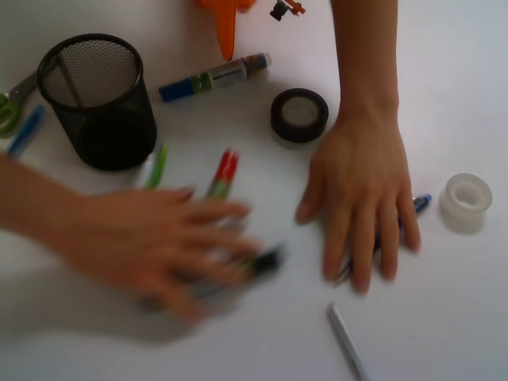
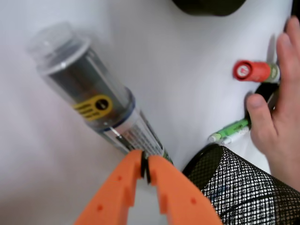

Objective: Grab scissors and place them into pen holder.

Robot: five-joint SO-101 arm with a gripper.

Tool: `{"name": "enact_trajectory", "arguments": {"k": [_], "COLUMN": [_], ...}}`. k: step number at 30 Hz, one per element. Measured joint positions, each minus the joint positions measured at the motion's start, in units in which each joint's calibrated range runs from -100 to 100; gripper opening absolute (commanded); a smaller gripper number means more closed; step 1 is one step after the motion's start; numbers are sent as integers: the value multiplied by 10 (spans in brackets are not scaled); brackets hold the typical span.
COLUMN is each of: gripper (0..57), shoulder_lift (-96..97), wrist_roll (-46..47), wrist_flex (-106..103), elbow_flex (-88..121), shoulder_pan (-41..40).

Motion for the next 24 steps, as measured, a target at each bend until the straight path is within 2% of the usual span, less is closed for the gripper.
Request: {"name": "enact_trajectory", "arguments": {"k": [7,19,24], "gripper": [339,341,343], "shoulder_lift": [0,0,3], "wrist_roll": [41,44,7], "wrist_flex": [-147,-159,-166], "elbow_flex": [22,22,7], "shoulder_pan": [-30,-41,2]}}
